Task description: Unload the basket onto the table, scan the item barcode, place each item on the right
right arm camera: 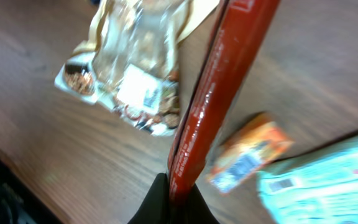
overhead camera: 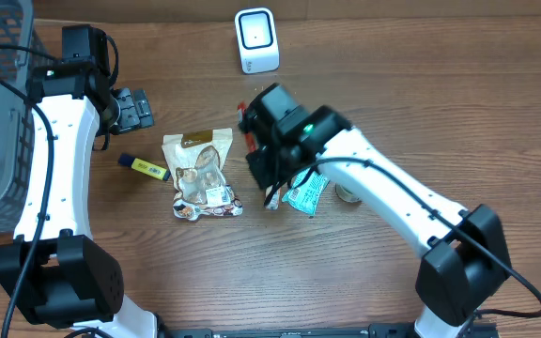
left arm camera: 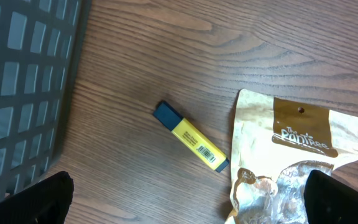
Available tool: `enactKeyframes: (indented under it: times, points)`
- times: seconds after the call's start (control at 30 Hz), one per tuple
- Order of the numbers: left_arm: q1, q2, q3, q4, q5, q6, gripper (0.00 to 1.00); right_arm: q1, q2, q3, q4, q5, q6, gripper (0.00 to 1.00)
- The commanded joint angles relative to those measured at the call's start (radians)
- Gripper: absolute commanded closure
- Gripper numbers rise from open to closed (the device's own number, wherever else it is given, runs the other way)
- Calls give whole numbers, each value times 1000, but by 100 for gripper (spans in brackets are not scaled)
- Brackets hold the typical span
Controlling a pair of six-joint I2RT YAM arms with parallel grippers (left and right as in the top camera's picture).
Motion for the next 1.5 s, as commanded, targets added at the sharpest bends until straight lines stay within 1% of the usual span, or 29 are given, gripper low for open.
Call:
enactKeyframes:
  times: [0.0, 0.17, 0.2, 0.3, 0.37, 0.47, 0.53, 0.63, 0.8, 1.03, 1.27, 1.47]
  points:
    - [-7, -14, -1, -2, -9, 8, 0, -40, -32, 124, -27, 11, -77, 97]
    - [-7, -14, -1, -2, -9, 8, 0, -71, -32, 328, -136, 171, -84, 97]
    - [-7, -14, -1, -2, -9, 8, 0, -82, -32, 415, -172, 203, -106, 97]
    - [-7, -14, -1, -2, -9, 8, 0, -99, -32, 539, -193, 269, -130, 97]
    - [-7, -14, -1, -2, -9, 8, 0, -109, -32, 583, -164, 318, -243, 97]
    - [-7, -14, -1, -2, -9, 8, 0, -110, -14, 576, -87, 478, -425, 97]
    - [-7, -14, -1, -2, -9, 8, 0, -110, 15, 576, -48, 582, -482, 97]
    - [-7, -14, -1, -2, -9, 8, 0, -110, 76, 576, 11, 668, -563, 97]
    - [-7, -14, -1, -2, -9, 8, 0, -111, 202, 576, 102, 777, -658, 97]
    - [-7, -14, -1, -2, -9, 8, 0, -113, 333, 576, 169, 797, -668, 97]
    - [-7, -14, -1, -2, -9, 8, 0, -150, 448, 576, 274, 797, -797, 97]
    - [-7, -14, -1, -2, -9, 8, 0, -175, 487, 571, 391, 797, -817, 97]
